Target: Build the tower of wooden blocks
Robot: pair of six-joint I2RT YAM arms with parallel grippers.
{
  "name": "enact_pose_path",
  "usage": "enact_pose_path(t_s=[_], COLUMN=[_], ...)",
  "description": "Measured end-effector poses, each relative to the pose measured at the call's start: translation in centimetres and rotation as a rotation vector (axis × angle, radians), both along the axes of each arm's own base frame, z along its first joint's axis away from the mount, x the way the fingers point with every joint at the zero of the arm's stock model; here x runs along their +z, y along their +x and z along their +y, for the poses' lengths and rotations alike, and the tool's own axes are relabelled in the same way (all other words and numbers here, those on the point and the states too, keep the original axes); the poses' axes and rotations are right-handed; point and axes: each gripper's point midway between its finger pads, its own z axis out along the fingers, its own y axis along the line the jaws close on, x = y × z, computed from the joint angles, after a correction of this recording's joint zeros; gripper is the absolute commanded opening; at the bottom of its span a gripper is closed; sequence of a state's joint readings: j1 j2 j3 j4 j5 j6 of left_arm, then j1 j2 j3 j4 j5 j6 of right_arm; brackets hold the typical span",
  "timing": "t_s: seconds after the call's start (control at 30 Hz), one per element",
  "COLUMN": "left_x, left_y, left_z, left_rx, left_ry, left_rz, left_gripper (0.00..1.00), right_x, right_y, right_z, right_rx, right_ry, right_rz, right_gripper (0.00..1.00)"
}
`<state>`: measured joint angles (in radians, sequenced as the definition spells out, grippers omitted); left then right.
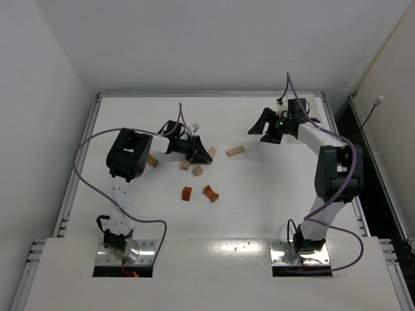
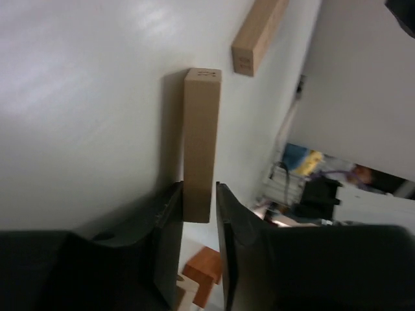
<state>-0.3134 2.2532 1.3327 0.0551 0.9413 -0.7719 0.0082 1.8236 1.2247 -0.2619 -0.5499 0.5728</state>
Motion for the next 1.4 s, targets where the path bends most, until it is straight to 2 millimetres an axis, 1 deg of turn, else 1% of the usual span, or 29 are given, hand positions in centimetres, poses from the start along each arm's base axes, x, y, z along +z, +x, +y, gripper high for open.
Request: enact_pose_path(t_s=[0.03, 0.07, 0.13, 0.23, 0.3, 0.47, 0.6, 0.77, 0.87, 0.93, 0.97, 1.03, 1.07, 1.1, 1.13, 1.17, 1.2, 1.23, 1.27, 1.3, 1.33, 1.4], left_x=[0.0, 0.1, 0.5, 1.3, 1.6, 1.4, 0.8, 0.7, 0.7, 0.4, 0.8, 0.8, 0.8, 0.8, 0.7, 0.4, 0.3, 0.0, -0.1, -0.3, -0.4, -0.5], left_y=[-0.6, -1.0, -1.1, -0.7, -0.4, 0.1, 0.6, 2.5, 3.6, 4.4, 4.9, 5.6, 5.8, 6.0, 6.1, 6.2, 6.2, 6.2, 6.2, 6.2, 6.2, 6.1], left_z=[0.0, 0.0, -0.1, -0.1, 0.0, 0.8, 2.5, 5.3, 7.0, 8.3, 8.5, 9.5, 9.9, 10.4, 10.9, 11.5, 11.9, 12.2, 12.6, 13.0, 13.4, 13.4], left_rx=[0.0, -0.001, -0.002, 0.002, 0.006, 0.025, 0.051, 0.095, 0.123, 0.14, 0.147, 0.164, 0.168, 0.172, 0.176, 0.179, 0.178, 0.169, 0.163, 0.157, 0.143, 0.113], left_ry=[-0.023, -0.042, -0.075, -0.108, -0.12, -0.111, -0.081, -0.02, 0.052, 0.136, 0.151, 0.231, 0.265, 0.301, 0.337, 0.379, 0.412, 0.455, 0.491, 0.54, 0.59, 0.659], left_rz=[0.037, 0.062, 0.091, 0.102, 0.096, 0.098, 0.108, 0.072, 0.035, -0.007, -0.028, -0.074, -0.092, -0.109, -0.12, -0.13, -0.135, -0.148, -0.155, -0.166, -0.182, -0.207], left_gripper=[0.25, 0.29, 0.42, 0.43, 0.46, 0.46, 0.46, 0.46, 0.46, 0.47, 0.47, 0.47, 0.45, 0.37, 0.33, 0.28, 0.22, 0.12, 0.05, 0.0, 0.0, 0.0], right_x=[0.0, 0.0, -0.1, -0.2, -0.3, -0.3, -0.3, -0.1, 0.1, 0.1, 0.1, 0.1, 0.0, -0.1, -0.2, -0.3, -0.5, -0.7, -0.9, -1.0, -1.2, -1.4], right_y=[0.0, 0.0, -0.1, -0.1, -0.2, -0.4, -0.5, -0.4, -0.2, -0.2, -0.2, -0.2, -0.1, -0.1, -0.1, -0.1, -0.2, -0.1, 0.1, 0.4, 0.7, 1.1], right_z=[0.0, 0.0, 0.1, 0.3, 0.5, 1.2, 1.6, 2.0, 2.1, 2.2, 2.2, 2.1, 2.0, 1.9, 1.8, 1.7, 1.5, 1.1, 0.8, 0.5, 0.0, -1.0], right_rx=[0.001, 0.001, 0.004, 0.007, 0.012, 0.028, 0.035, 0.044, 0.047, 0.049, 0.05, 0.05, 0.052, 0.055, 0.057, 0.06, 0.066, 0.066, 0.072, 0.077, 0.081, 0.075], right_ry=[0.001, 0.001, 0.001, 0.001, 0.0, -0.001, -0.004, -0.006, -0.006, -0.006, -0.007, -0.014, -0.024, -0.032, -0.044, -0.06, -0.08, -0.113, -0.15, -0.189, -0.243, -0.334], right_rz=[0.0, 0.001, 0.003, 0.006, 0.008, 0.008, 0.008, 0.003, -0.002, -0.003, -0.004, -0.007, -0.012, -0.016, -0.019, -0.022, -0.023, -0.026, -0.033, -0.044, -0.053, -0.063], right_gripper=[0.7, 0.7, 0.7, 0.7, 0.7, 0.7, 0.7, 0.7, 0.7, 0.7, 0.7, 0.66, 0.62, 0.61, 0.59, 0.52, 0.49, 0.45, 0.39, 0.27, 0.21, 0.11])
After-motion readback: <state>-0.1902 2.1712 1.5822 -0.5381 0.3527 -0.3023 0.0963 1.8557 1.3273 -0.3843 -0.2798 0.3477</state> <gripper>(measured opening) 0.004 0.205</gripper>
